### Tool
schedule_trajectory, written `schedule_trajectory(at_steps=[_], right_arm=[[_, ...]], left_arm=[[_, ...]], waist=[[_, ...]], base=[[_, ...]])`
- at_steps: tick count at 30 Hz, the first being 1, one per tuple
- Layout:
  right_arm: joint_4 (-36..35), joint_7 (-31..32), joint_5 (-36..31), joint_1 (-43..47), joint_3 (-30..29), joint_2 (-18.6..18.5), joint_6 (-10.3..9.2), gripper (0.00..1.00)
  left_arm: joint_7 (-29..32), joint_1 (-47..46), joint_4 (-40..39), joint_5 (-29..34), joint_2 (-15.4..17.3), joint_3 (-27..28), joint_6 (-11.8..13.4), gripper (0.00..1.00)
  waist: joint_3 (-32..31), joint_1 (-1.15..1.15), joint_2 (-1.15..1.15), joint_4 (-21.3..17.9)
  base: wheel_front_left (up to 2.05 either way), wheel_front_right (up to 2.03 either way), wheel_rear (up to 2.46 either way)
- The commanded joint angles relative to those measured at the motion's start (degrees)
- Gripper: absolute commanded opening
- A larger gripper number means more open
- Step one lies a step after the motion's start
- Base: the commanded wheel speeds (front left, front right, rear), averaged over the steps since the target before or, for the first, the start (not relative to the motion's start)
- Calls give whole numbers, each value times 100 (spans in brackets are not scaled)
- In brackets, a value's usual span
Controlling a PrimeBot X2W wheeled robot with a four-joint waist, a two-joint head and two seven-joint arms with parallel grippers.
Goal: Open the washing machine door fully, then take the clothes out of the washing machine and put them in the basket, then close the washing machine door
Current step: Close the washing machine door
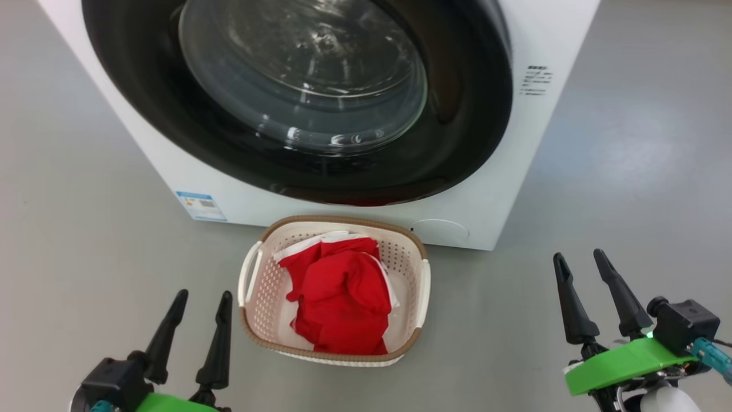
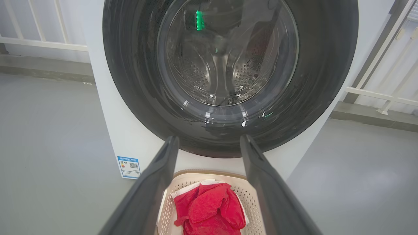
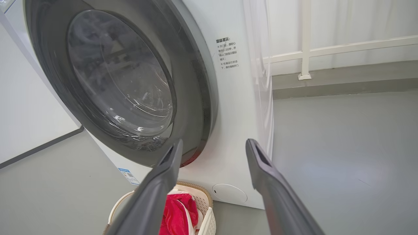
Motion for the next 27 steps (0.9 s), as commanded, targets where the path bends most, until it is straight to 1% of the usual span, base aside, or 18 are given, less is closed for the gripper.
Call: schedule_trajectory(at_steps=[1, 10, 20, 27], right_arm=[[-169, -32, 10, 37, 89, -6, -5, 100], [-223, -32, -9, 427, -164, 22, -5, 100], [-269, -32, -77, 756, -307, 28, -5, 100], [-317, -32, -112, 919, -427, 29, -5, 100]], left_arm=[[-28, -16, -137, 32, 167, 228, -32, 100], [-28, 96, -124, 42, 245, 313, -32, 100], [-28, 257, -143, 63, 310, 346, -32, 100], [-28, 345, -159, 116, 329, 496, -32, 100]], waist=[[-124, 0, 0, -193], [-256, 0, 0, -519], [-351, 0, 0, -759], [-391, 0, 0, -900]], base=[[0, 0, 0], [0, 0, 0], [0, 0, 0], [0, 0, 0]])
